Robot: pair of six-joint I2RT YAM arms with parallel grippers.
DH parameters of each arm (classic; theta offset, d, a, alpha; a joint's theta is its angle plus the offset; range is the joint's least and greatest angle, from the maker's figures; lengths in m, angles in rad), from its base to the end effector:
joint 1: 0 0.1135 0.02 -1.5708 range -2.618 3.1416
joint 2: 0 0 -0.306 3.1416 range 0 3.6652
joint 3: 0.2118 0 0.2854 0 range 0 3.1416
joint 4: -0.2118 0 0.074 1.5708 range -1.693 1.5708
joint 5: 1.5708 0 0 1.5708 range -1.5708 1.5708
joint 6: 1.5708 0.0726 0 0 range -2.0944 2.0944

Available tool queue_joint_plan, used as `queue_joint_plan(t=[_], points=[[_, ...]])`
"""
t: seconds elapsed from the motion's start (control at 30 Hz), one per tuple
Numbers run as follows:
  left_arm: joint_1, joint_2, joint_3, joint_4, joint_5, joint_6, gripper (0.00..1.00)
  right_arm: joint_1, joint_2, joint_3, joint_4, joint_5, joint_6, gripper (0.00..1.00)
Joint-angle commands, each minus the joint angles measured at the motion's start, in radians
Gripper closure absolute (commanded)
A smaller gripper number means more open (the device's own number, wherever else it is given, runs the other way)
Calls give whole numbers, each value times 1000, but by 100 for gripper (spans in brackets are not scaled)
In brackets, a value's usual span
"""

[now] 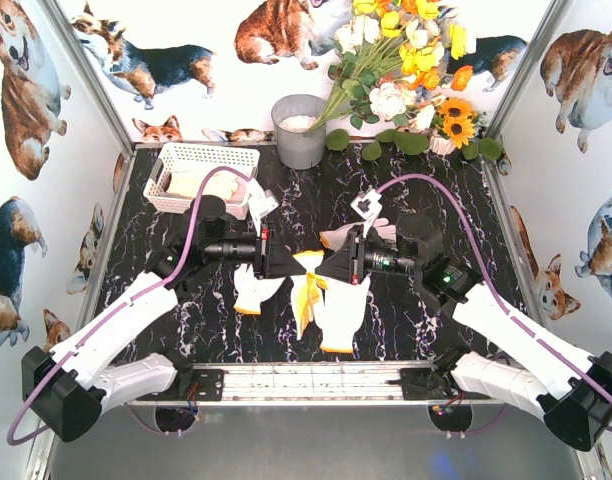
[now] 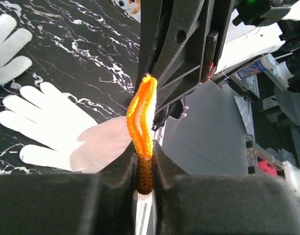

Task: Put the gloves into the storage basket
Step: Pick up the glove from the center of the board.

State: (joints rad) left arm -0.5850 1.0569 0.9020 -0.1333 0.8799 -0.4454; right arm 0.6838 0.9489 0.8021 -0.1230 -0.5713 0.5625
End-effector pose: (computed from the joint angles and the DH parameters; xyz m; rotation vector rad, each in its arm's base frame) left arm 0.1941 -0.1956 0.3620 0.8078 1.8700 -1.4941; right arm 0.1742 0.1926 0.3447 -0.5635 1.9559 1.3559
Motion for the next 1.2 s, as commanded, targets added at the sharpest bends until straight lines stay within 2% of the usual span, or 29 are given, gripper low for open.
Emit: queue_joint_plan(t=[0.0,0.07,0.13,0.2,0.47,0.67,0.9,1.07,1.17], points=[[-37,-11,-18,76,-92,-27,86,3,-24,28,-14,60,-34,100],[-38,-9,-9,61,-116,-14,57,3,-29,51,-88,59,-73,100],[-38,-5,5,49,-143,2,47,3,-40,67,-160,58,-105,100],[-38,19,28,34,-127,15,43,3,-50,80,-219,48,-133,100],[-72,174,194,-223,-37,207,41,3,-64,122,-368,10,-207,100],[-126,243,254,-274,40,250,41,3,-44,149,-433,-13,-248,100],[-160,304,259,-236,71,247,42,5,-28,161,-457,-68,-265,100],[-163,332,285,-256,91,261,56,5,-33,165,-483,-26,-282,100],[-168,334,276,-244,94,245,73,5,-16,173,-504,-23,-296,100]])
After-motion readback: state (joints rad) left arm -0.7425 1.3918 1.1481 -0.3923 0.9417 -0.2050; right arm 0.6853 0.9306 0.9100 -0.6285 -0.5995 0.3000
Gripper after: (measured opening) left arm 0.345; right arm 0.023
